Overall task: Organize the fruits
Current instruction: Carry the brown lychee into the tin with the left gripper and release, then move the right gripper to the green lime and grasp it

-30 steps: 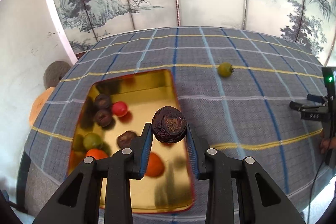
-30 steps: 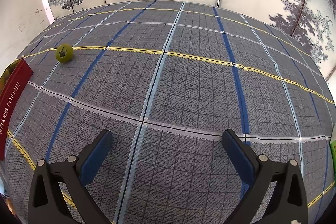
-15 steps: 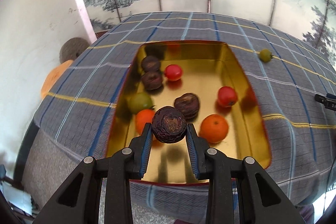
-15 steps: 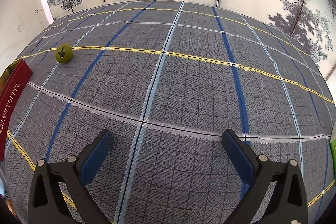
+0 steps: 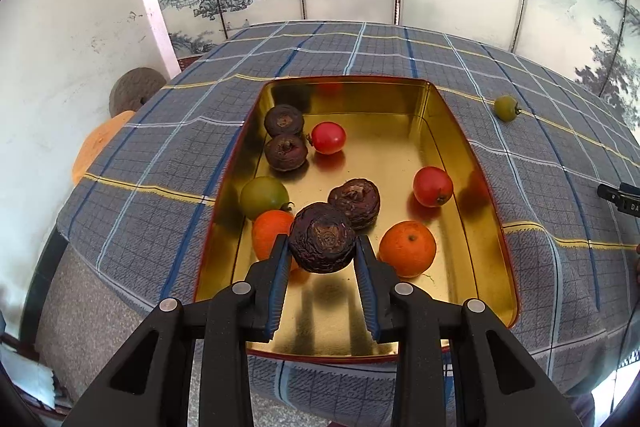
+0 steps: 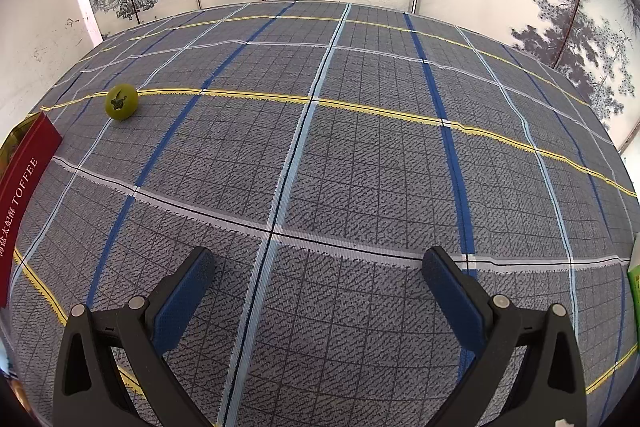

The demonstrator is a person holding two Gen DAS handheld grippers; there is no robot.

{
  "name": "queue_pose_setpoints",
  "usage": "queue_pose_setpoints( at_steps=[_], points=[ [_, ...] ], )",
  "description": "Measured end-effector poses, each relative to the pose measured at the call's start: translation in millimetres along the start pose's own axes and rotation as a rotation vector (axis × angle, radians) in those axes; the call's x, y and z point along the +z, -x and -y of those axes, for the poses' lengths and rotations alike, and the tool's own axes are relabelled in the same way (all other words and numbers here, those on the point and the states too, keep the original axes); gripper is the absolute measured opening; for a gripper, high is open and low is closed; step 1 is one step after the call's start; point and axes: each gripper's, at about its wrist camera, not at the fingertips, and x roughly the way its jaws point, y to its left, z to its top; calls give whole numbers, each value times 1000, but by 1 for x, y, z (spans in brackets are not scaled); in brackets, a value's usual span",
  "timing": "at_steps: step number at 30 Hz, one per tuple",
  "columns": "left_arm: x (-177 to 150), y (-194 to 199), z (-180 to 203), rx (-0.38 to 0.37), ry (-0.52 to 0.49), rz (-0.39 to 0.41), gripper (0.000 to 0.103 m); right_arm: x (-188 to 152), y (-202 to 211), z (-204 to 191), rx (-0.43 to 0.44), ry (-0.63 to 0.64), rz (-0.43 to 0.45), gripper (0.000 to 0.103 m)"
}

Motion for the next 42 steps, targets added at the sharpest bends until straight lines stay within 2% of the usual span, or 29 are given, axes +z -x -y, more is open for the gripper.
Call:
queue_pose_setpoints(
  at_steps=[16,23,33,42],
  points=[
    [-1,-9,2,-19,-1,-15,34,0,0,0,0,0,0,103],
    [-3,-7,2,12,-15,-3,35,0,0,0,0,0,0,103],
    [-3,4,0,39,-36,42,49,0,0,0,1,-1,0,103],
    [-3,13,0,62,-59,71,54,0,0,1,-4,-9,-1,103]
  ],
)
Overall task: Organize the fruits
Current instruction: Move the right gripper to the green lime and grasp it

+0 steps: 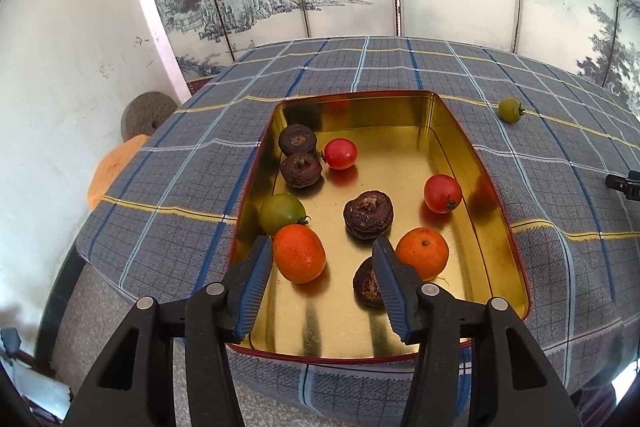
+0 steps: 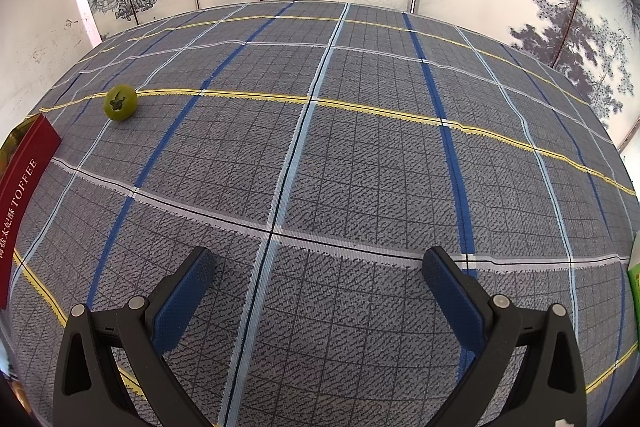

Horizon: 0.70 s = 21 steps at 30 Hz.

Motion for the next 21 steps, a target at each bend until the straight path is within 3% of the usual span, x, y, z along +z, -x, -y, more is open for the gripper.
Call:
queue_pose_setpoints(
  at_steps=[6,8,10,15,21],
  points=[
    [0,5,-3,15,-8,13,56,1,3,-4,-29,-25,10,99],
    [1,8,-5,14,-3,21,58,6,14,-16,47,-18,63,92],
    [2,10,-7,11,7,25,59,15,26,-39,138,25,114,92],
    [5,13,-9,3,24,29,60,43,24,-102,253,181,134,92],
    [7,21,-7,-1,18,44,61,74,-10,-145,283,251,116,92]
  ],
)
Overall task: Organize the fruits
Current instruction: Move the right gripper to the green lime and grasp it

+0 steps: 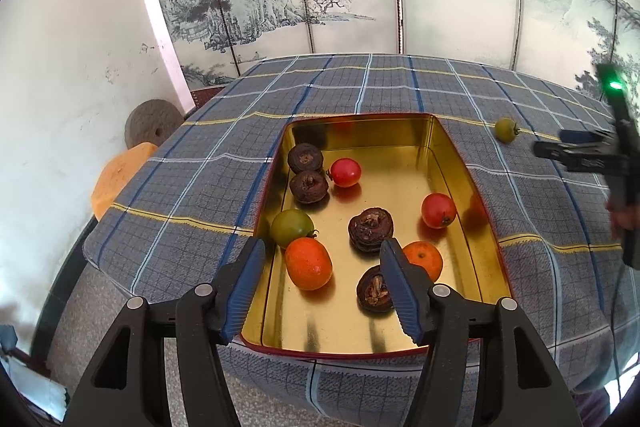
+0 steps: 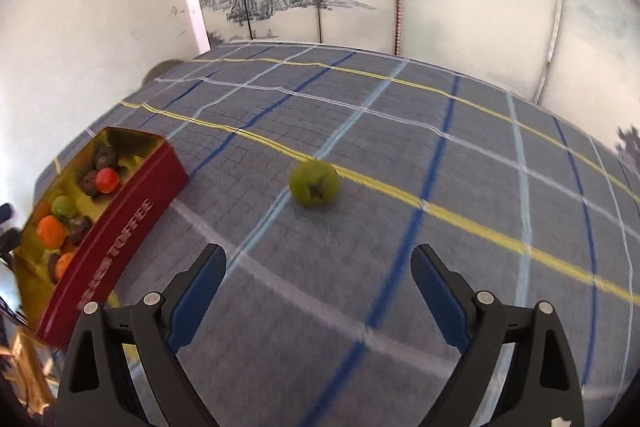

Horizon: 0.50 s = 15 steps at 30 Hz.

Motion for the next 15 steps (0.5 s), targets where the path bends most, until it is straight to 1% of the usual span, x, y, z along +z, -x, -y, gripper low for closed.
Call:
queue_pose_setpoints(
  at_steps=[1,3,5,7,8,9,13,15],
  points=[
    [0,2,-1,0,1,4,61,5,-7,0,8,-4,-4,92],
    [1,4,-1,-2,-2,6,62,14,-22,1,-3,-3,-12,90],
    [3,5,-2,-2,4,5,62,19,-30,2,5,-8,-18,86],
    [4,6,-3,-10,15,3,62,23,-39,3,1,-3,-30,86],
    [3,7,-4,-13,17,2,63,25,-43,4,1,0,-39,83],
    [4,7,-4,-14,19,1,63,27,-48,3,7,2,-47,77],
    [5,7,-2,-7,8,1,64,32,-65,3,8,7,-87,65],
    [5,6,-2,-5,6,-3,64,31,-67,3,0,13,-91,47]
  ],
)
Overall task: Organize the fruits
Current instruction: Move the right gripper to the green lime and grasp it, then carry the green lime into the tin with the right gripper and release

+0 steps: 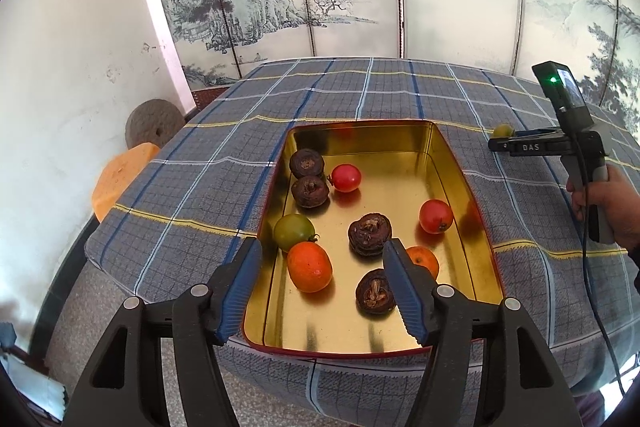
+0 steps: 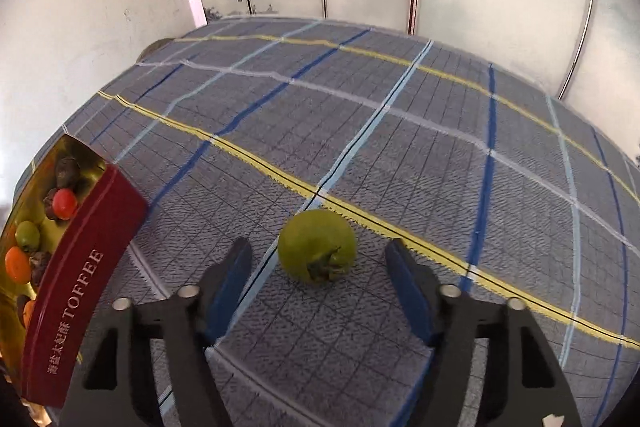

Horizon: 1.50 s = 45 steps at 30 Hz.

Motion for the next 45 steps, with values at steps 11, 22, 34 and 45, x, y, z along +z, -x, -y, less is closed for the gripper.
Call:
queue_pose_setpoints(
  at_steps=[11,22,34,45],
  points=[
    [-6,3,-13,20,63,6,64,-60,91,-38,179,-52,147,32],
    [-12,4,-16,32,80,5,65,-66,137,-131,278,110,188,33],
    [-12,8,-32,87,85,19,68,-42,106,-174,314,165,141,34],
    [-7,21,-38,103,80,75,82,-29,83,-188,293,191,114,34]
  ],
)
